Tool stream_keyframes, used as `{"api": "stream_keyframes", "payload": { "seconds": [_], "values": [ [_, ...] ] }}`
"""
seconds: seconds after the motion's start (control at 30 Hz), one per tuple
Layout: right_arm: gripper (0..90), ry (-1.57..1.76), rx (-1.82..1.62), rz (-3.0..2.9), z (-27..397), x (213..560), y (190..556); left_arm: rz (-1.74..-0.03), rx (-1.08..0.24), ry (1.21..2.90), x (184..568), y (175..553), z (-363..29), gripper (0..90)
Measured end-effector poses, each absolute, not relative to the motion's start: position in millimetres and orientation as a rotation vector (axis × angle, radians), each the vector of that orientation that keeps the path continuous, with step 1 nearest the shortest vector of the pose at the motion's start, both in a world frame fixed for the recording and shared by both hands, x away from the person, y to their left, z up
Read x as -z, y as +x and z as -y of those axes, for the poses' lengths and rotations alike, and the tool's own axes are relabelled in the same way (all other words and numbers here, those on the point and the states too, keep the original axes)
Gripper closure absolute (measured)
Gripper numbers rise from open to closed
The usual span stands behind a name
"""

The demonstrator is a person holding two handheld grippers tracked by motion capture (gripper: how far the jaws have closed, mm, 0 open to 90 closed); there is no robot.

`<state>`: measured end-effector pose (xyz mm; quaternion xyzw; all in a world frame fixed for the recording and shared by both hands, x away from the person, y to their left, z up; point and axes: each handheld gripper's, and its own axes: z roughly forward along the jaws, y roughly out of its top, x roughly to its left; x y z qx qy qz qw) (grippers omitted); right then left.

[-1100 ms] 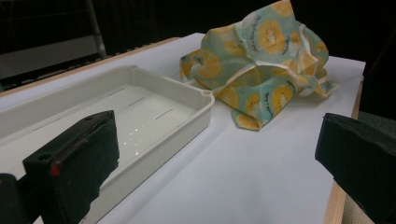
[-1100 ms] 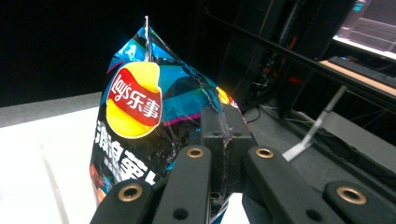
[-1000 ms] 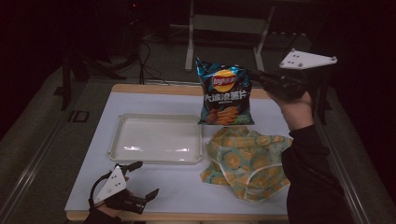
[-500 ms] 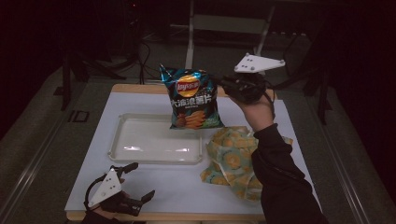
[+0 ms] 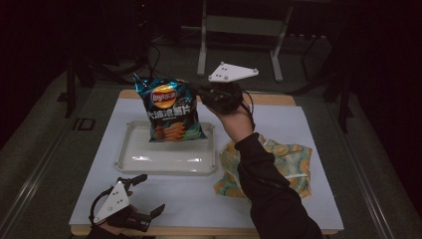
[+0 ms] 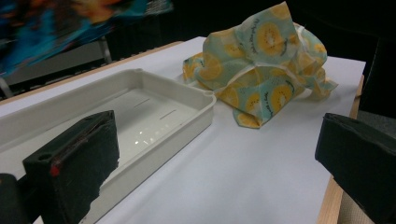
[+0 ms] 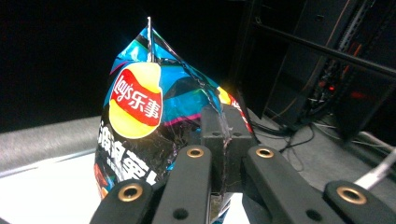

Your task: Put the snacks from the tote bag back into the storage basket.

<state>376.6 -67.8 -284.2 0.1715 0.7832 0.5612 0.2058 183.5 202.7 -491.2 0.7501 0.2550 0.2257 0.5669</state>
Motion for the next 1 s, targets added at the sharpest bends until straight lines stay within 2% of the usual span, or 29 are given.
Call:
{"api": "stream_keyframes", "payload": {
  "seconds": [0.47, 0.7, 1.0],
  "values": [
    [90.0, 0.506, -1.545, -2.274, 17, 345, 377, -0.626, -0.558, 1.735, 487, 181, -205, 0.1],
    [90.0, 0.536, -1.54, -2.342, 16, 377, 380, -0.62, -0.57, 1.725, 487, 181, -205, 0.1],
    [90.0, 0.59, -1.493, -2.399, 25, 401, 386, -0.612, -0.562, 1.732, 487, 182, -204, 0.1]
  ]
}}
